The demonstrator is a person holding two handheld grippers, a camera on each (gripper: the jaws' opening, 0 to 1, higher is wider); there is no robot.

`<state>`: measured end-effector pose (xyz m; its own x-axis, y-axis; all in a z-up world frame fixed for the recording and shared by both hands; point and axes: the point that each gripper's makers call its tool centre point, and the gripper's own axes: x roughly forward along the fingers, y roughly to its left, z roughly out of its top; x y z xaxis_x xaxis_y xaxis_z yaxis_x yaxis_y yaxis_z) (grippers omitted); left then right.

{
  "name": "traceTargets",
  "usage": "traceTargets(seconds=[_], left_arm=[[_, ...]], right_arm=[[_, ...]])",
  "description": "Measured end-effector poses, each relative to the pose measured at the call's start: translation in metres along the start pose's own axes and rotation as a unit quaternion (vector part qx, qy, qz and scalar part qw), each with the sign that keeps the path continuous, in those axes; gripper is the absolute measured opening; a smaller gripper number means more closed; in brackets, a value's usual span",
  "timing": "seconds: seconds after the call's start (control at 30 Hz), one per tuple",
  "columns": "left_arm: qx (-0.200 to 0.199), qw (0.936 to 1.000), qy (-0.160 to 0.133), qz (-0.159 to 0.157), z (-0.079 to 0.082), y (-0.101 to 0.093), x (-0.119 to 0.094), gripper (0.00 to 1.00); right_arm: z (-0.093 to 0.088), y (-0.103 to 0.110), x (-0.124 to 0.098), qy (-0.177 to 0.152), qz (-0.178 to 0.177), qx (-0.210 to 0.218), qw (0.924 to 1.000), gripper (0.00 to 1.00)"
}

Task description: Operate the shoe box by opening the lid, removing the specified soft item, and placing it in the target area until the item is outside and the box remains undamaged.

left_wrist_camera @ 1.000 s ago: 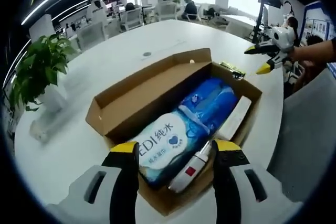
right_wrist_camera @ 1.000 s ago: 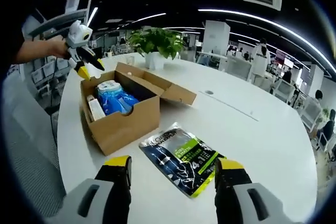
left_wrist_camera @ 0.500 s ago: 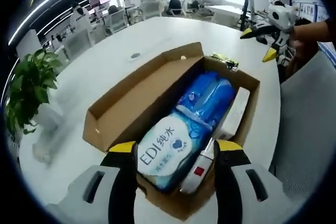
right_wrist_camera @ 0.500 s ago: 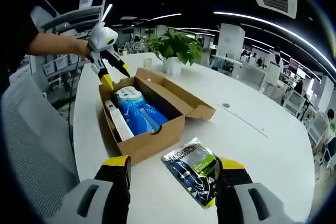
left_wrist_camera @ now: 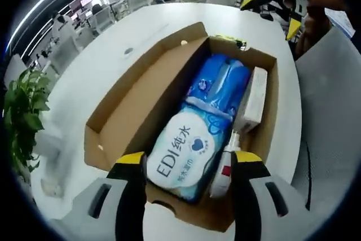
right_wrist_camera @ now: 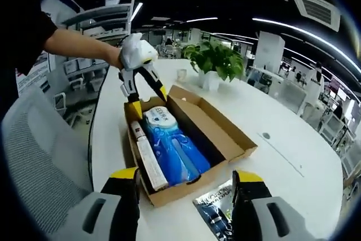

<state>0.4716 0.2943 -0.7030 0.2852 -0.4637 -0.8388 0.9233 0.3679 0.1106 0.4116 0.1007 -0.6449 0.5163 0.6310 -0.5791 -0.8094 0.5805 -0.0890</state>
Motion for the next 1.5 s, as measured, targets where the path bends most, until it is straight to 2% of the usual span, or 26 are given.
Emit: traceTargets(seconds=[0.23,0.4,0.53,0.73,0.83,0.93,1.03,1.13,1.27,1.43,1.5], left_arm=[[0.019,0.9995,0.014,-0.02,-0.009,-0.006,0.004,0.6],[0.021,0.9995,0.015,-0.019,-0.011,-0.003,0.005,0.59],[0.04,0.9987,0.02,-0.023,-0.012,-0.003,0.006,0.6],[0.036,0.999,0.016,-0.024,-0.009,0.001,0.009,0.59],[0.05,0.9983,0.018,-0.024,-0.007,0.003,0.011,0.59],[0.051,0.9983,0.01,-0.026,-0.001,0.005,0.012,0.59],[0.067,0.997,0.02,-0.033,-0.004,0.004,0.015,0.59],[0.096,0.9936,0.036,-0.048,-0.009,0.0,0.019,0.59],[0.097,0.9933,0.04,-0.048,-0.009,0.003,0.025,0.59],[0.112,0.9902,0.059,-0.058,-0.014,0.007,0.032,0.59],[0.131,0.987,0.069,-0.062,-0.017,0.007,0.034,0.59]], right_arm=[[0.014,0.011,0.023,0.002,0.019,-0.003,0.9998,0.65],[0.02,0.015,0.035,0.004,0.03,-0.001,0.9995,0.66],[0.027,0.02,0.046,0.003,0.042,-0.007,0.9991,0.66],[0.041,0.023,0.058,-0.009,0.055,-0.015,0.9983,0.67],[0.052,0.024,0.063,-0.02,0.064,-0.037,0.9971,0.66],[0.057,0.024,0.066,-0.027,0.068,-0.035,0.9967,0.65],[0.053,0.026,0.073,-0.019,0.074,-0.029,0.9967,0.64],[0.049,0.031,0.078,-0.014,0.082,-0.044,0.9955,0.63],[0.045,0.032,0.086,-0.004,0.09,-0.043,0.995,0.62],[0.045,0.035,0.095,0.004,0.098,-0.049,0.994,0.61],[0.042,0.038,0.098,0.009,0.105,-0.048,0.9933,0.6]])
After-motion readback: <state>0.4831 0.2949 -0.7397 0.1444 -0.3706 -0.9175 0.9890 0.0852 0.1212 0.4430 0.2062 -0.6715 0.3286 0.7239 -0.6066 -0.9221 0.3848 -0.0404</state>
